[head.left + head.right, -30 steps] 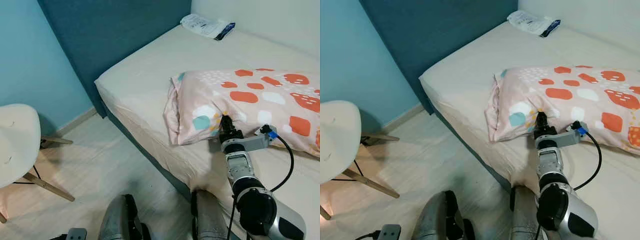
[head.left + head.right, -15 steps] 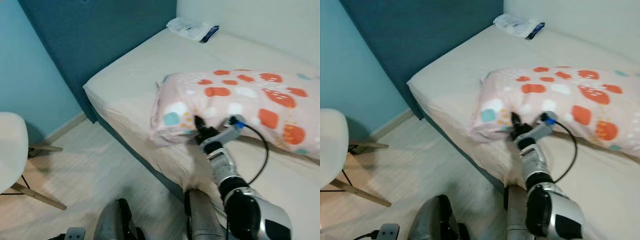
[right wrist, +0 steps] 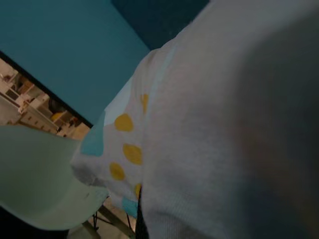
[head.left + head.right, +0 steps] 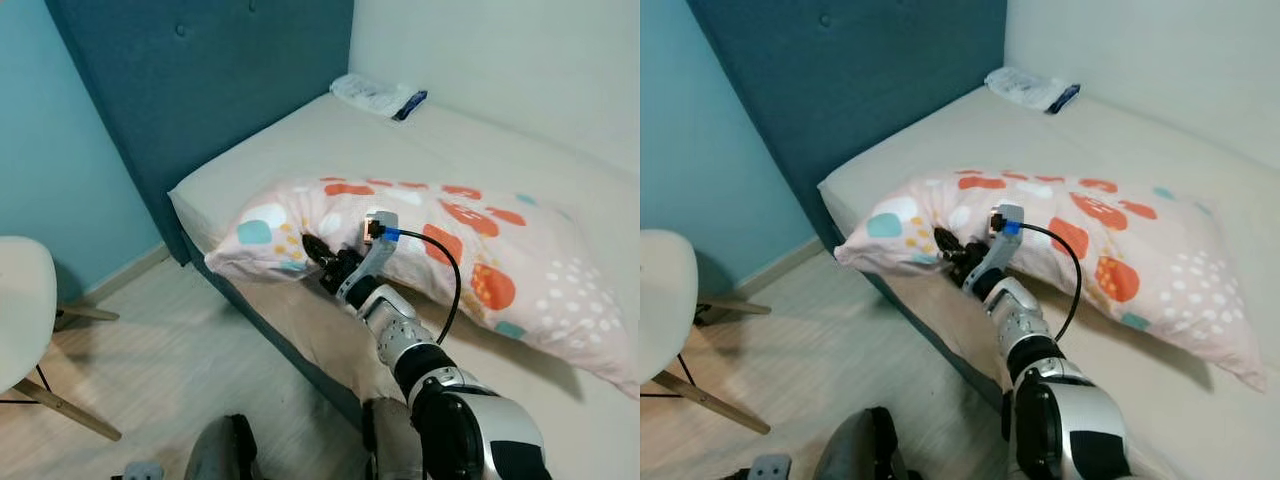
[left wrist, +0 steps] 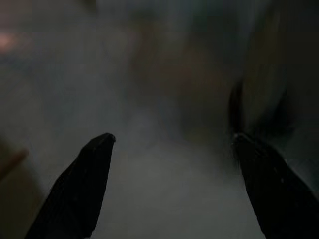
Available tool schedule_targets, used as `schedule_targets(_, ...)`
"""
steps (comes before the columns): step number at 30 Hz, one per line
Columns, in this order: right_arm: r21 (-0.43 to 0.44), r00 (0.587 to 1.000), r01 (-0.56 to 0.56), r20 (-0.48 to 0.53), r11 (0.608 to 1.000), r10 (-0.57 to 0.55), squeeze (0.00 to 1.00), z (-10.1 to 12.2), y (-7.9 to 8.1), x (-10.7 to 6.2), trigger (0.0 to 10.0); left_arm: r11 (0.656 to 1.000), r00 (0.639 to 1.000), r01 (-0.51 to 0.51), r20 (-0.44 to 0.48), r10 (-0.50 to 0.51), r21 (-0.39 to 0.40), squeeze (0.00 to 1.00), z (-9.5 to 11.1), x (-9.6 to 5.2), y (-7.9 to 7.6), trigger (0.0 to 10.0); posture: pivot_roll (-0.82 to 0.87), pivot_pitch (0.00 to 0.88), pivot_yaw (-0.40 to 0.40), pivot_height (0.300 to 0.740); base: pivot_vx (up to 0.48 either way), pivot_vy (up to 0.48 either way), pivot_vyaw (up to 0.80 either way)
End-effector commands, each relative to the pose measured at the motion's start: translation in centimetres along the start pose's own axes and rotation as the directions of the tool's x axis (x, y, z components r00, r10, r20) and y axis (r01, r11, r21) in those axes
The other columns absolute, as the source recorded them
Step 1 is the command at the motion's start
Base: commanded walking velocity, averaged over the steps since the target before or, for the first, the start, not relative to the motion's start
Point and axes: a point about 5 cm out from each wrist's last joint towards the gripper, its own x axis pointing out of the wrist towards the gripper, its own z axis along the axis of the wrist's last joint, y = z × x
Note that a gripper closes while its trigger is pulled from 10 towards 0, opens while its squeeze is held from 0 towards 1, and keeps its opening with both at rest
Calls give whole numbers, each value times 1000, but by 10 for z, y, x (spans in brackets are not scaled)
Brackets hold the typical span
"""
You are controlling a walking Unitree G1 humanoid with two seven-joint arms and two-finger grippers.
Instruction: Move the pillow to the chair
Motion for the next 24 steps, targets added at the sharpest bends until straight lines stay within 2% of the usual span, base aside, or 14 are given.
schedule_targets(1, -9, 998, -67, -16, 998, 67, 0, -3, 9, 5, 0, 1000, 998, -7, 63, 8, -14, 0, 15, 3, 3, 10000, -49, 58, -31, 636, 0, 0, 0)
schedule_targets(4, -9, 997, -65, -32, 998, 65, 0, -5, 7, 2, 0, 999, 994, -37, 104, 38, -11, 0, 29, 4, 14, 10000, -45, 49, -34, 651, 0, 0, 0)
schedule_targets(10, -4, 997, -69, -39, 998, 68, 0, -4, 6, 2, 0, 996, 987, -85, 133, 89, -35, 0, 40, 5, 24, 10000, -48, 45, -30, 676, 0, 0, 0)
schedule_targets(19, -17, 996, -72, -53, 997, 71, 0, -6, 6, 1, 0, 999, 998, -51, 28, 51, -9, 0, 8, 2, 5, 10000, -56, 47, -34, 731, 0, 0, 0)
schedule_targets(24, -42, 993, -81, -88, 996, 77, 0, -13, 8, -1, 0, 999, 998, -53, -19, 53, -7, 0, -4, -1, 3, 10000, -54, 49, -37, 740, 0, 0, 0)
